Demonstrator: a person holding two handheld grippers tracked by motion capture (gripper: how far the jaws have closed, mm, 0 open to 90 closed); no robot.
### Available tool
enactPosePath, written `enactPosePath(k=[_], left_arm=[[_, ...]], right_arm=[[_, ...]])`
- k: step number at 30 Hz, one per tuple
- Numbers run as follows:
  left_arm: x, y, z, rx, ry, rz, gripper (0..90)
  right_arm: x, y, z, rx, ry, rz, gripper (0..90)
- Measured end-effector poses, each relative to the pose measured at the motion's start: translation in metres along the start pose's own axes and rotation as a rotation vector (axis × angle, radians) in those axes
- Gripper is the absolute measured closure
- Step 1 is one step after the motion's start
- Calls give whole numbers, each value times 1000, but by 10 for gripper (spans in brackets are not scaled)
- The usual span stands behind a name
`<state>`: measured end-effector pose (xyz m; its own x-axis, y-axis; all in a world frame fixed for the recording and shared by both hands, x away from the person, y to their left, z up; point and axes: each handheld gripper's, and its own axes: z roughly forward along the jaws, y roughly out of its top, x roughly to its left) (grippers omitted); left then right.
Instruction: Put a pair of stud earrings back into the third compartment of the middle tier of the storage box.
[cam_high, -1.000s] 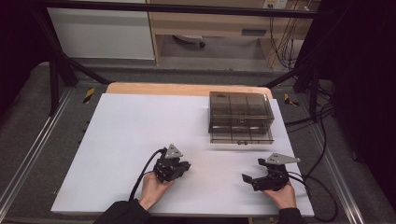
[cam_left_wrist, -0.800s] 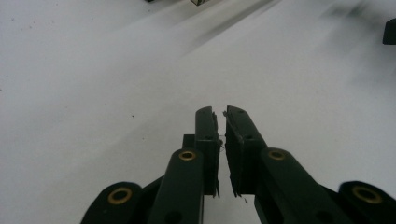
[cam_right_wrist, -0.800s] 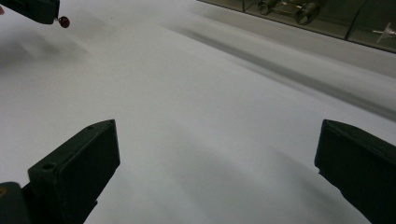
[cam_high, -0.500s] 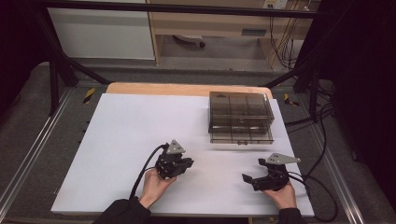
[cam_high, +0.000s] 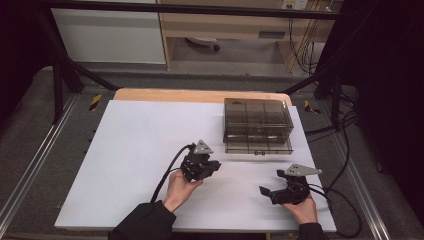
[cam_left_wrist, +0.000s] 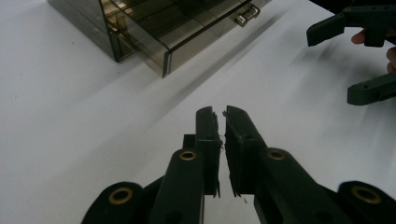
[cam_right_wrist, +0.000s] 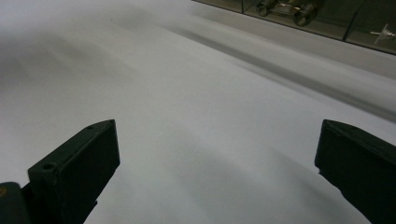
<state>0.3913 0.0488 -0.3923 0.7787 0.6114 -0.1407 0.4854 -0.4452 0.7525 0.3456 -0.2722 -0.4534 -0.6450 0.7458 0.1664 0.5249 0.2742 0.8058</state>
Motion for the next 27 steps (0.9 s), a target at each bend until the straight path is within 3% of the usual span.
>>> enactPosePath(k=[27], left_arm=[[-28, 69, 56, 14, -47, 66, 831]], right_arm=[[0, 0, 0, 0, 5, -6, 6]])
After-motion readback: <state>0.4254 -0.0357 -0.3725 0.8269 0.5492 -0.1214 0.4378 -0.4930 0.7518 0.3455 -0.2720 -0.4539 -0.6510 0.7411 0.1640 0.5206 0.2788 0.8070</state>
